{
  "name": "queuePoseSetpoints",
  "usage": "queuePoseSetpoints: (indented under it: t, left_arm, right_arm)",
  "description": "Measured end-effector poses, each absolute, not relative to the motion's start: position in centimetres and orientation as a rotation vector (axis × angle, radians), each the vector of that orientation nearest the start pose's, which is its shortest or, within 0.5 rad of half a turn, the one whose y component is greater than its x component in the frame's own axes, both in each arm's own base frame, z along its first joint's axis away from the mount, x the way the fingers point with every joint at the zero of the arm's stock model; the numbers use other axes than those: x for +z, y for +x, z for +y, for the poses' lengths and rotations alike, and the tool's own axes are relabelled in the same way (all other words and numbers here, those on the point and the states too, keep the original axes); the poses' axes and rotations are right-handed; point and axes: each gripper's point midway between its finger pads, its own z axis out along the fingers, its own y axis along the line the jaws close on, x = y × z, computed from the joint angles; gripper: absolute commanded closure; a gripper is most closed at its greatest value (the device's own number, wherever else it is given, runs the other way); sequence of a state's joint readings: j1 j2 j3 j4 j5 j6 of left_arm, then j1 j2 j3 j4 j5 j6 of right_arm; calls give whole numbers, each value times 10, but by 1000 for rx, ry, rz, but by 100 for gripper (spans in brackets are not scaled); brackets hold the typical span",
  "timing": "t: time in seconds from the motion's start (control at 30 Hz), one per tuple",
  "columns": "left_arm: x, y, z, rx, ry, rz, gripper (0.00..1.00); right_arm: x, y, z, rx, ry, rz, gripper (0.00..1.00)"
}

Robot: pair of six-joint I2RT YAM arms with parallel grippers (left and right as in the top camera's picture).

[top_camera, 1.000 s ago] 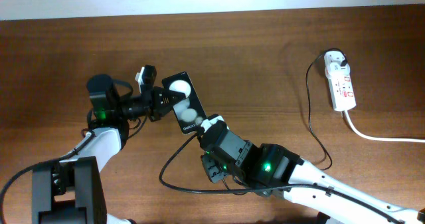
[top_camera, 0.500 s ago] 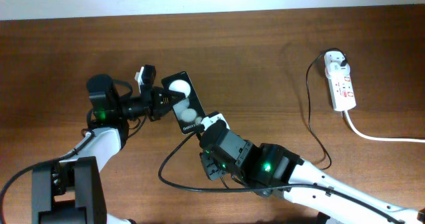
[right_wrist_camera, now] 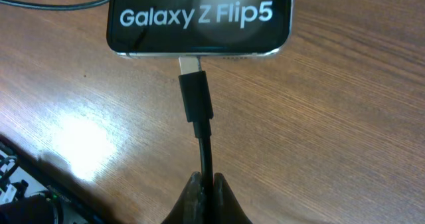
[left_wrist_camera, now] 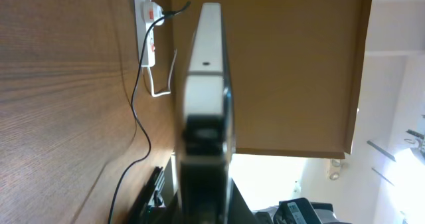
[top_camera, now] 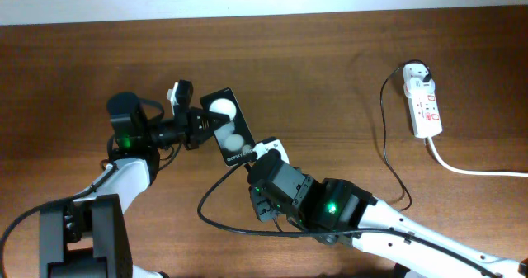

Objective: Plug charger to phone and switch on socket
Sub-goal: 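Push the cable plug into the phone's bottom port with the right gripper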

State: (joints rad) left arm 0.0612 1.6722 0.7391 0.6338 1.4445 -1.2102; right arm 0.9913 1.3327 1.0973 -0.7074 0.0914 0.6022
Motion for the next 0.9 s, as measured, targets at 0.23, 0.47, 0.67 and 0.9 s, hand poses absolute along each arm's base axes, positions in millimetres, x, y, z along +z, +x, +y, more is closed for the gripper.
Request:
queuePoseSetpoints:
  t: [0.23, 0.47, 0.67, 0.9]
  left_arm:
    - [189, 346, -148, -2038, -122, 2132, 100]
    - [190, 346, -147, -2040, -118, 2131, 100]
    - [194, 332, -152, -2102, -19, 2143, 100]
    - [194, 332, -153, -2097, -19, 2142, 100]
  right_arm:
    - [177, 211, 293, 545, -455, 2521, 96]
    - [181, 212, 299, 571, -457, 2498, 74]
    - [185, 218, 298, 558, -435, 2472, 70]
    - [185, 213, 304, 604, -451, 2481, 94]
